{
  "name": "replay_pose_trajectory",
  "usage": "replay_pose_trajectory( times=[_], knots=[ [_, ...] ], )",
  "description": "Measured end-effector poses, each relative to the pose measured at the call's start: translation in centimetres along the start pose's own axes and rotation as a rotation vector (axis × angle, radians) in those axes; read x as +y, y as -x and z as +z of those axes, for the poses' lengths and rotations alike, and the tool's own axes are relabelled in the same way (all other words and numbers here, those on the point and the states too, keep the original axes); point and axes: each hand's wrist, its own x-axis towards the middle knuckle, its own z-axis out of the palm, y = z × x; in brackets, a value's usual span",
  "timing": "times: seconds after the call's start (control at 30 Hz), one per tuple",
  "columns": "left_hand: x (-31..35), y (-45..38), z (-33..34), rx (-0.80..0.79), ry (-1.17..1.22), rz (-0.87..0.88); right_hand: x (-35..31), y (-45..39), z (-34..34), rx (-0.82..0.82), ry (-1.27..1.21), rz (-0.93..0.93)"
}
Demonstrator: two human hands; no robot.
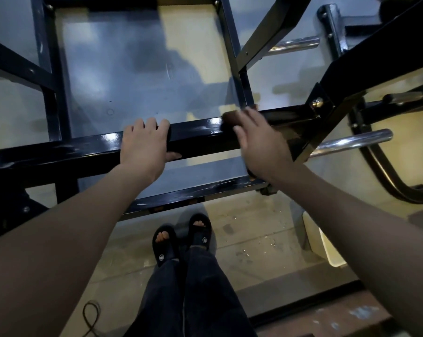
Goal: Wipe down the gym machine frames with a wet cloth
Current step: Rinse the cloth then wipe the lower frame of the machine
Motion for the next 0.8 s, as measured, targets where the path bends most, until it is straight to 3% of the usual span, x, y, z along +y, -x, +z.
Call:
replay_pose_trajectory(
  times=[0.07, 0.1, 0.23, 0.3, 0.4, 0.5, 0.57, 0.7, 0.77, 0.8],
  knots=[
    [-0.1, -0.1, 0.1, -0.002, 0.004, 0.002, 1.0, 0.0, -0.8, -0.021, 0.071, -0.169],
    [-0.1, -0.1, 0.1, 0.001, -0.002, 0.006, 2.5, -0.5, -1.5, -0.04, 0.103, -0.163],
    [-0.3, 0.0, 0.4, 0.023, -0.024, 0.018, 8.0, -2.5, -3.7, 0.021, 0.117, 0.353],
    [-0.2, 0.1, 0.4, 0.022, -0.037, 0.019, 6.2, -2.5, -2.8, 0.071, 0.053, 0.471],
    [0.1, -0.1, 0.1, 0.003, -0.02, -0.003, 2.1, -0.9, -0.4, 0.061, -0.072, 0.164],
    [0.2, -0.2, -0.1, -0.015, -0.003, -0.016, 3.0, -0.9, -1.3, -0.041, 0.039, -0.123],
    [0.3, -0.2, 0.0, -0.01, -0.022, -0.014, 6.3, -2.2, -3.0, -0.095, 0.153, -0.024],
    [0.5, -0.1, -0.1, -0.024, -0.026, -0.029, 9.5, -3.7, -3.9, -0.024, 0.122, 0.435],
    [0.6, -0.1, -0.1, -0.031, -0.025, -0.033, 7.1, -3.1, -2.9, -0.014, 0.022, 0.401],
    [0.5, -0.1, -0.1, -0.028, -0.022, -0.035, 5.6, -2.7, -2.2, -0.03, -0.026, 0.286]
  ],
)
